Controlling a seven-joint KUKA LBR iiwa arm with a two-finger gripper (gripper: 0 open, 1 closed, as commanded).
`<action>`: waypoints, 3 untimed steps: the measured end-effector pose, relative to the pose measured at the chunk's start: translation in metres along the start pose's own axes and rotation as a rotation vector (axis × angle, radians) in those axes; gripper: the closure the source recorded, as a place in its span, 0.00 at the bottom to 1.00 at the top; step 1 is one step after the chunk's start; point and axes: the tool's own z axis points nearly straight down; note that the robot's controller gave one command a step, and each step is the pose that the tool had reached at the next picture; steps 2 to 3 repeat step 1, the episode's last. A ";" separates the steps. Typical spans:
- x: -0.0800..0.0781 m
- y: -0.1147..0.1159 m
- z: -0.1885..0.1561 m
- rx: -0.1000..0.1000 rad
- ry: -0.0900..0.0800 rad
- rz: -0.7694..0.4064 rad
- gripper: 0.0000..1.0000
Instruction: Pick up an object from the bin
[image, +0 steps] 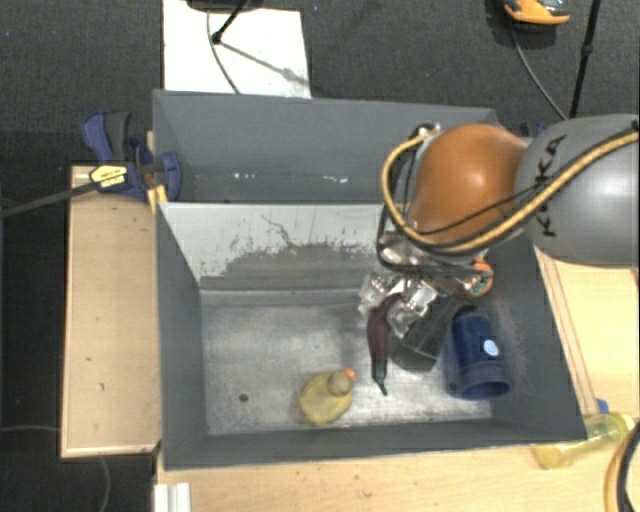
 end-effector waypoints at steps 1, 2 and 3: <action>0.000 0.000 -0.010 -0.001 0.001 0.002 1.00; 0.000 0.000 -0.010 -0.001 0.001 0.002 1.00; 0.000 0.000 -0.010 -0.001 0.001 0.002 1.00</action>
Offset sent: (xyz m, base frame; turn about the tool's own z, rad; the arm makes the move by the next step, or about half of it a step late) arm -0.0001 -0.0002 0.0389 0.0000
